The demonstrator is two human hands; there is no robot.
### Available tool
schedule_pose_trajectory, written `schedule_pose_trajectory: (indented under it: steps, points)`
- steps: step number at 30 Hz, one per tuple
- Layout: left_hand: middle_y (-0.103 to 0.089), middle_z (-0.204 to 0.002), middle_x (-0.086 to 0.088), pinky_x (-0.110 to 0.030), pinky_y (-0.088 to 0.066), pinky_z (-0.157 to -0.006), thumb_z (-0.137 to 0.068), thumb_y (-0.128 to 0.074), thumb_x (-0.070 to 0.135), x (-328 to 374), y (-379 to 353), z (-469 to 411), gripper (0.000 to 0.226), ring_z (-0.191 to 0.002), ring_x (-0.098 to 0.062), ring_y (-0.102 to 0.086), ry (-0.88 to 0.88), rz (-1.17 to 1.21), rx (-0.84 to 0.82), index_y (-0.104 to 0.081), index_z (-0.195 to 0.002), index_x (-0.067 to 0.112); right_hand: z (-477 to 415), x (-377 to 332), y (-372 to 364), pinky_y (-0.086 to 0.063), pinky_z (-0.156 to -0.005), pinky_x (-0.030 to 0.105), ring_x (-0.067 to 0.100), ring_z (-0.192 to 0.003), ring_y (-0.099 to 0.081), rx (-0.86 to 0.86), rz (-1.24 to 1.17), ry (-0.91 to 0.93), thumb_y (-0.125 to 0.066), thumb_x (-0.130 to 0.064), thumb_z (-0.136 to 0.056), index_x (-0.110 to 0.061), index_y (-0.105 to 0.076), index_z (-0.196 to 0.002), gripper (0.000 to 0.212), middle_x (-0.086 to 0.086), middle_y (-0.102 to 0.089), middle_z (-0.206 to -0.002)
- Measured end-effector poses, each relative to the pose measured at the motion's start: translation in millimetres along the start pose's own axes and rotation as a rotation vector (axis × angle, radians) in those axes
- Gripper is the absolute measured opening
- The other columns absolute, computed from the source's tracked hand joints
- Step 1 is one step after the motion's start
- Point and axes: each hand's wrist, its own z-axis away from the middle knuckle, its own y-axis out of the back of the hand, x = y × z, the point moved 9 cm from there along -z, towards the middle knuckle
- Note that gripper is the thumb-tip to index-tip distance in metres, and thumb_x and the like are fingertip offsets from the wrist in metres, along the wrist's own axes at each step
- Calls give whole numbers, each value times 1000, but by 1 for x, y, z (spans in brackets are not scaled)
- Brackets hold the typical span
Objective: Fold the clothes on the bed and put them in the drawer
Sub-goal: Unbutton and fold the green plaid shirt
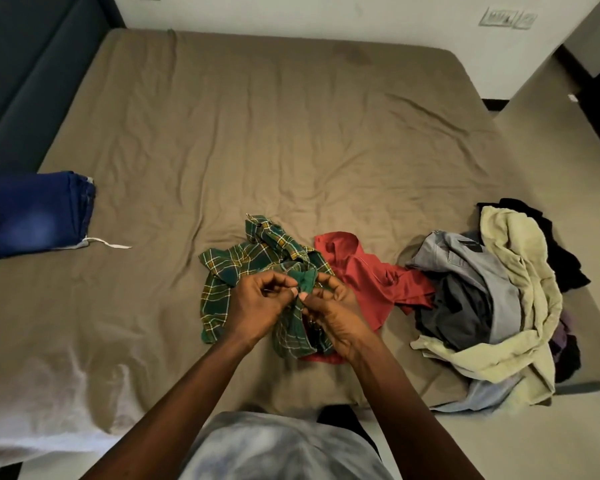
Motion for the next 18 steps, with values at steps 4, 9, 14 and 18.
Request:
schedule_pose_trajectory:
  steps: [4,9,14,18]
  points:
    - [-78,-83,4,-42,-64,-78,-84,-81,6,11,-1,-1,14,-79,-15,-74,-56,11,-17,-80,-89,18,3,-18,2,-56,-60,22,8,-65,-69,82,118,125,-69,20,-81,-13,-69,-96,36,-4,-74,-72]
    - [-76,-79,6,-37,-63,-71,-83,-80,6,16,-7,-3,17,-73,-14,-72,-110,-79,-23,-78,-87,23,6,-32,1,-56,-67,23,-1,-69,-67,153,352,251,-74,11,-78,-26,-69,-89,39,-14,-73,-73]
    - [-73,-75,6,-28,-59,-62,-79,-83,7,16,-10,-7,19,-68,-11,-69,-115,-157,-18,-74,-82,23,8,-38,5,-59,-70,24,4,-69,-66,215,418,305,-72,11,-78,-24,-73,-94,38,-8,-70,-69]
    - [-73,-73,3,-34,-59,-63,-79,-83,5,10,-9,-6,18,-68,-20,-69,-89,-88,50,-73,-79,20,5,-47,5,-59,-71,26,6,-73,-70,235,474,335,-75,4,-77,-23,-77,-99,34,-4,-74,-77]
